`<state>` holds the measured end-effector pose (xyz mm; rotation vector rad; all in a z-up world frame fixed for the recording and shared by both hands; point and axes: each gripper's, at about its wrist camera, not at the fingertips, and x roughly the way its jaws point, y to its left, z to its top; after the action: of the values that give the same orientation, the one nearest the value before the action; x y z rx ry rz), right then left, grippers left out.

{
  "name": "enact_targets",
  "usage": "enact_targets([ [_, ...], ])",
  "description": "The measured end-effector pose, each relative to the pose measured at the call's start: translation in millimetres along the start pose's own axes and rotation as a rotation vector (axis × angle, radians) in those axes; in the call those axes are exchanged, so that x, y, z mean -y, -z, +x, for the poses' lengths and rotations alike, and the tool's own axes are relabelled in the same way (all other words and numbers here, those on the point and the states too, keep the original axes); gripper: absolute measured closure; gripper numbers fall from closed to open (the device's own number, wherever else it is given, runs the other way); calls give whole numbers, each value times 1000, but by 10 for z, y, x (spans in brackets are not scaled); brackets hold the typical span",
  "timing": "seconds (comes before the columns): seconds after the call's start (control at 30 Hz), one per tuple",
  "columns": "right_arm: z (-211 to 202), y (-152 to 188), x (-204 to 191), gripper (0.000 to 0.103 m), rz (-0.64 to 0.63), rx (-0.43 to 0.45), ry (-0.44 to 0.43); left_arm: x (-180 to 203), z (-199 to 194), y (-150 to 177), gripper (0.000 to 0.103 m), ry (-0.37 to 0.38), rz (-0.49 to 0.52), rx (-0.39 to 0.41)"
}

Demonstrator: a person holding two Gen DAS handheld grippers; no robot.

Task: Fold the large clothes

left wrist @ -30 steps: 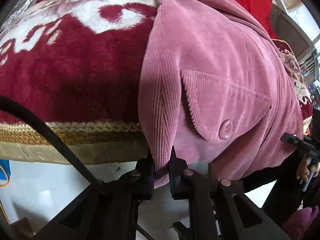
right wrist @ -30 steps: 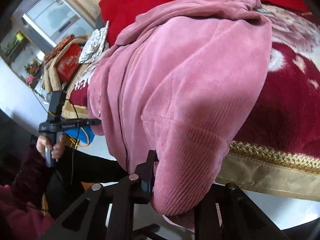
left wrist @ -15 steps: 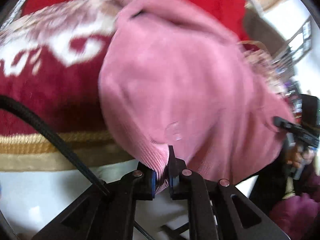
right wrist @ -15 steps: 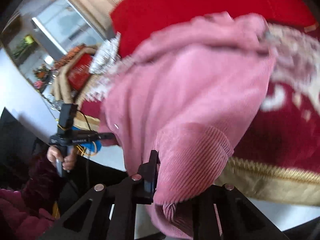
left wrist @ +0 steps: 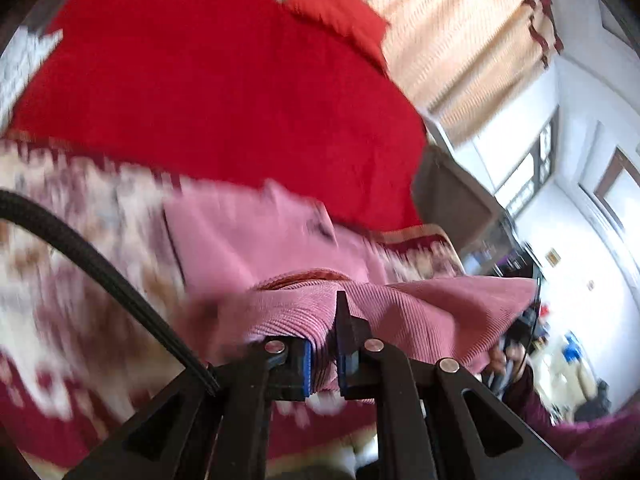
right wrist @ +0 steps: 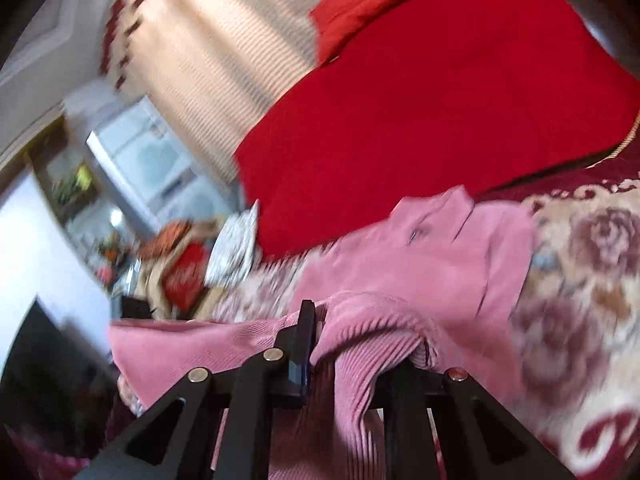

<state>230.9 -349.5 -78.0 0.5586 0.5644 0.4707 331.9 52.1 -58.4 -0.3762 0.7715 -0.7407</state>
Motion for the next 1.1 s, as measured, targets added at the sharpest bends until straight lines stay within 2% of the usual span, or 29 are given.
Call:
enact_targets([
  [0.07, 143, -253, 268, 90, 71, 39, 11, -73, 95, -247, 94, -29, -16, 32],
  [0.17, 435, -572, 789, 90, 211, 64, 2, -308, 550, -543, 94, -108, -56, 45],
  [0.27, 870, -740, 1186, 90, 304, 56, 17, -503, 1016, -620, 94, -209, -74, 25],
  [0.4, 1376, -785, 1824, 86, 524, -4, -1, -833, 1542, -620, 92, -309, -123, -22],
  [0.5, 1600, -722, 2179, 86, 702, -44, -65, -1068, 1643, -607, 90, -304, -235, -32],
  [0.57, 1630, -732, 2293, 85, 756, -43, -111, -1268, 1582, -672, 88, -256, -319, -15],
  [0.63, 1563, -775, 2255, 85, 730, -7, -108, -1342, 1609, -709, 80, -235, -393, 30],
  [0.7, 1429, -829, 2244, 81, 721, 60, -132, -1279, 1530, -717, 56, -252, -409, 77],
  [0.73, 1363, -828, 2239, 76, 726, 89, -141, -1197, 1456, -722, 49, -290, -389, 108],
  [0.77, 1263, -827, 2238, 46, 724, 135, -130, -1142, 1408, -722, 43, -311, -369, 133],
  [0.8, 1131, -826, 2193, 11, 702, 193, -75, -1011, 1308, -729, 37, -343, -328, 183],
  [0.87, 981, -844, 2067, 9, 628, 256, -10, -754, 1126, -726, 27, -370, -262, 259],
  [0.93, 910, -903, 1882, 10, 528, 226, -2, -575, 1045, -683, 23, -379, -224, 298],
  [1.0, 888, -930, 1606, 18, 404, 185, 33, -348, 1097, -588, 22, -414, -173, 237],
  [1.1, 1031, -835, 1174, 29, 226, 36, 77, -104, 1289, -407, 22, -437, -98, 98],
])
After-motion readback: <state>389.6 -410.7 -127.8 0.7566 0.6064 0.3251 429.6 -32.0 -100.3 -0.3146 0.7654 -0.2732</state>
